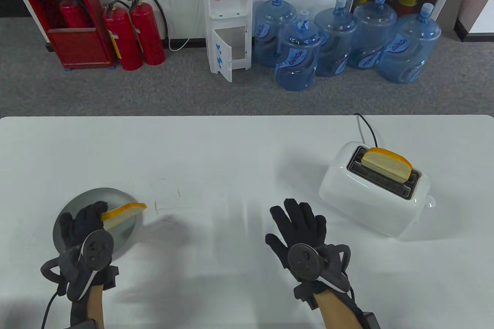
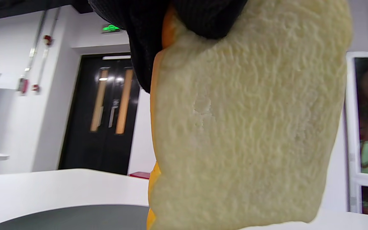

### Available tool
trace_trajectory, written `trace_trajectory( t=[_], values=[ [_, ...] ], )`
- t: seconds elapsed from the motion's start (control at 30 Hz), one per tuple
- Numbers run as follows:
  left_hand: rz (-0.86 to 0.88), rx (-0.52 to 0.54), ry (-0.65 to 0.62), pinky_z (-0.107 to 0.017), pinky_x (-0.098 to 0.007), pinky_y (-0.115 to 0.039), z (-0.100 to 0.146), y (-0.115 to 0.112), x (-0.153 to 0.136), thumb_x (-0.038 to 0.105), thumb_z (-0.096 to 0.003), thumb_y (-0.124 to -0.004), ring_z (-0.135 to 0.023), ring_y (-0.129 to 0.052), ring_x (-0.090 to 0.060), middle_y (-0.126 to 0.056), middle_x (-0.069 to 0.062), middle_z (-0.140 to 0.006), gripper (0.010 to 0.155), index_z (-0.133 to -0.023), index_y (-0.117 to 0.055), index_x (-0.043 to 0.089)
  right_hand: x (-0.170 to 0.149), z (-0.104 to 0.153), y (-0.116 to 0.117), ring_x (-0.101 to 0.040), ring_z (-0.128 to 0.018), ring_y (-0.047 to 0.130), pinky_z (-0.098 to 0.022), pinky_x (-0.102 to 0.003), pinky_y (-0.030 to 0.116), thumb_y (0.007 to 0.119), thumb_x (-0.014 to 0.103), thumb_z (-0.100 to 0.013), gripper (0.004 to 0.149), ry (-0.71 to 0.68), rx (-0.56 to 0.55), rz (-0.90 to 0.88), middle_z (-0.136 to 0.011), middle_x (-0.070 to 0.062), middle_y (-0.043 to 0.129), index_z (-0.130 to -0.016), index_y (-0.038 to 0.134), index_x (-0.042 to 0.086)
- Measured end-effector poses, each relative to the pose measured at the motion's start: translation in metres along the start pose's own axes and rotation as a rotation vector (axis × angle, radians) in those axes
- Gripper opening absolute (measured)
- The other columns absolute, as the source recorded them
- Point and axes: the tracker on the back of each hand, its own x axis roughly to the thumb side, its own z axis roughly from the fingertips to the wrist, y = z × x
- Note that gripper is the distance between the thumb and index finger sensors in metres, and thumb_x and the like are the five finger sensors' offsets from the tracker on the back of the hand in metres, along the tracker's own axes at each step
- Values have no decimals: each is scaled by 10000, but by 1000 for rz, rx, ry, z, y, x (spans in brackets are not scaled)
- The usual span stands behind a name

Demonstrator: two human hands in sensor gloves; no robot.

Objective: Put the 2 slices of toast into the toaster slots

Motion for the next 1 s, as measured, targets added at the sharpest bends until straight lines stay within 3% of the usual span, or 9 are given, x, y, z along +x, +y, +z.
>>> trace_trajectory(
  t=[0.43,0.73,1.0],
  values=[
    [107,52,-249,-812,-456,-576,21,27,57,208,-515,-707,-784,-1013,-205,-854,63,-951,451,-937,-738,363,6,2,1,-504,-1171,424,-755,-762,376,557,598,-693,693,-43,-26,-8,-1331,-170,260,-1261,277,315],
    [173,22,-387,-814,-474,-578,37,31,83,209,-518,-693,-770,-1005,-213,-846,49,-951,458,-954,-722,345,16,7,0,-459,-1194,426,-784,-744,385,577,623,-670,705,-121,-56,-31,-1338,-129,229,-1237,234,383],
    [186,-40,-509,-816,-476,-577,52,28,110,213,-518,-692,-763,-1006,-212,-847,48,-949,458,-956,-722,343,48,15,-8,-393,-1189,505,-796,-723,412,612,627,-651,743,-278,-143,-63,-1331,-116,252,-1215,176,418]
  ],
)
